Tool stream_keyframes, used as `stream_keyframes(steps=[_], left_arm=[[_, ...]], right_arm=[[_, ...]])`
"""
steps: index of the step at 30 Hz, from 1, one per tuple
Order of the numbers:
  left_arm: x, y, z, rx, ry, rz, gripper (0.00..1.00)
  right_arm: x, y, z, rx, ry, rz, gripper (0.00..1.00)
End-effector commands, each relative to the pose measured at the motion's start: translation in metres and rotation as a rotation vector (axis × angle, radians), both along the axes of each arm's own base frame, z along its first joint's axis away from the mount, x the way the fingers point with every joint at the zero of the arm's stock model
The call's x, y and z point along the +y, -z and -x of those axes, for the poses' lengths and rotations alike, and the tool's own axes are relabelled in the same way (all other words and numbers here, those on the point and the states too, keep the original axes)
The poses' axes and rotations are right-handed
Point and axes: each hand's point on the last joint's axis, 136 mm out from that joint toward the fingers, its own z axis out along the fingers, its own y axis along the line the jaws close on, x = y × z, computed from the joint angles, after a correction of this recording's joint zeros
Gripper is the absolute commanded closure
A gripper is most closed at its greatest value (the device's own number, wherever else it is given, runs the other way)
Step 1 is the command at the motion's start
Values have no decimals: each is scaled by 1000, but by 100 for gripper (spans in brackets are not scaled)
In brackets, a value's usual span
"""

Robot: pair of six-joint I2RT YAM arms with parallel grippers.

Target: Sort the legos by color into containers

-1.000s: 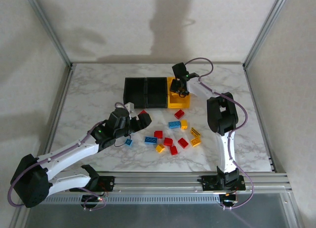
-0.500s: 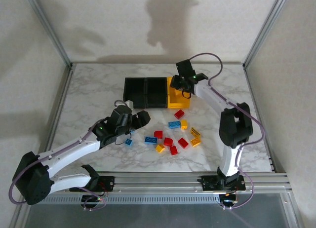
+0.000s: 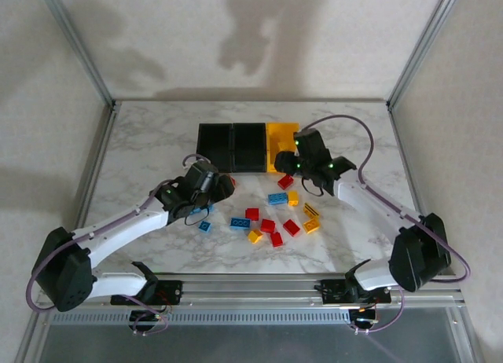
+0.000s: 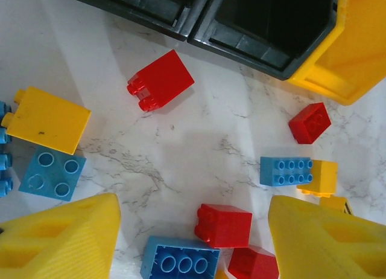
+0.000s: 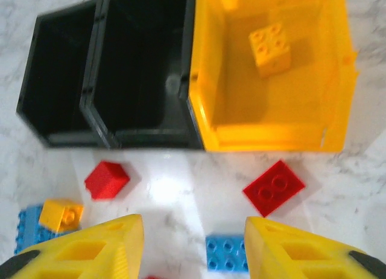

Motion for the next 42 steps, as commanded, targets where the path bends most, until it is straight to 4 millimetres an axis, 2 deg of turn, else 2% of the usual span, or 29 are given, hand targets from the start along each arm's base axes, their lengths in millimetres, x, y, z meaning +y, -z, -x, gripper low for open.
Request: stream_keyframes(steps=[1, 5, 9, 14, 18, 24, 27, 38, 42], left_arm=[[3, 0, -4, 4, 5, -37, 35], [4, 7, -1, 26, 16, -55, 35], [1, 12, 11, 40, 65, -29, 33], [17, 21, 35, 77, 74, -38, 32], [29, 21, 52, 87, 61, -9, 30], [35, 20, 60, 72, 43, 31, 29], [38, 24, 61, 77, 39, 25, 29], [35, 34, 61, 87, 45, 32, 28], [35, 36, 61, 89, 45, 37, 28]], right_arm=[[7, 8, 20, 11, -36, -3, 50], [13, 26, 40, 67, -45, 0, 46], [23, 48, 56, 125, -32, 66, 36], [51, 71, 69, 186, -61, 79, 33], [72, 92, 72, 233, -68, 127, 32], [93, 122, 73, 301, -80, 189, 33], [98, 129, 74, 320, -86, 215, 33], [95, 156, 93, 390, -82, 298, 37], [96, 159, 92, 388, -79, 297, 49]])
